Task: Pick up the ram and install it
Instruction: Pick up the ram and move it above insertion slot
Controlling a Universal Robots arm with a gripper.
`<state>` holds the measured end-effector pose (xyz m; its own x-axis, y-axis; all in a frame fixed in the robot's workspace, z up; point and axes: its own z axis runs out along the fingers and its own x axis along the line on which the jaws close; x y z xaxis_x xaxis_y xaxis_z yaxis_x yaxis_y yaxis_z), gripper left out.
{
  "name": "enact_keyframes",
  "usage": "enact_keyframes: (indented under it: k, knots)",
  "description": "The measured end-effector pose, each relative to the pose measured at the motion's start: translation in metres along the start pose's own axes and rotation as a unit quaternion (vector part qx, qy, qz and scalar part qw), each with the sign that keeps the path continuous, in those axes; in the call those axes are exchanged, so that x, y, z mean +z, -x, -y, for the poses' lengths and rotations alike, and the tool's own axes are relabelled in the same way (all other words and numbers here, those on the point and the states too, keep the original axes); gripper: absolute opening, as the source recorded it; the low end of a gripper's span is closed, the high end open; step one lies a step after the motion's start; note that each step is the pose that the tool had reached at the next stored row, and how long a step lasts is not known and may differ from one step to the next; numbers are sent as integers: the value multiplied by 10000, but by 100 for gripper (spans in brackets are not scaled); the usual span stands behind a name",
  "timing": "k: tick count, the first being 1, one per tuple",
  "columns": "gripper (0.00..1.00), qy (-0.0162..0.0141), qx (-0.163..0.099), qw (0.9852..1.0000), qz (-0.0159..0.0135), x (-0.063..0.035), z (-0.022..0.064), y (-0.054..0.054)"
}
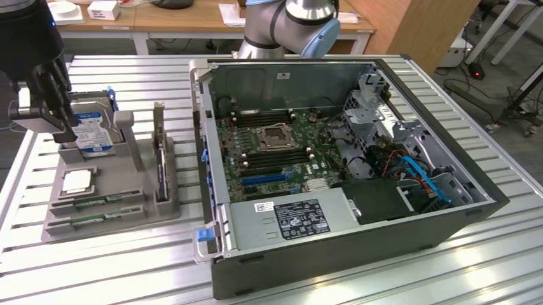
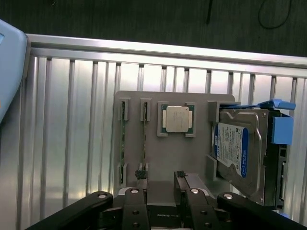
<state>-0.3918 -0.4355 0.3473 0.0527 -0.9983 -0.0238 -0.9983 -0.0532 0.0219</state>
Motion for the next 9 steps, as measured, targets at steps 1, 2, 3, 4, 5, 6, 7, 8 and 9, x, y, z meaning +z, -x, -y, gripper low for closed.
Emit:
enact_keyframes:
  k: [1, 2, 3, 4, 5, 6, 7, 8, 9]
  knots:
    - [35, 0, 0, 10000, 0, 0, 0, 0]
    - [35, 0, 0, 10000, 0, 0, 0, 0]
    - [35, 1, 0, 10000, -1, -1, 0, -3]
    - [35, 0, -1, 10000, 0, 0, 0, -7]
    - [35, 0, -1, 10000, 0, 0, 0, -13]
    - [35, 0, 0, 10000, 0, 0, -1, -20]
    - [35, 0, 0, 10000, 0, -1, -2, -29]
    - [35, 0, 0, 10000, 0, -1, -2, -38]
    - [35, 0, 0, 10000, 0, -1, -3, -48]
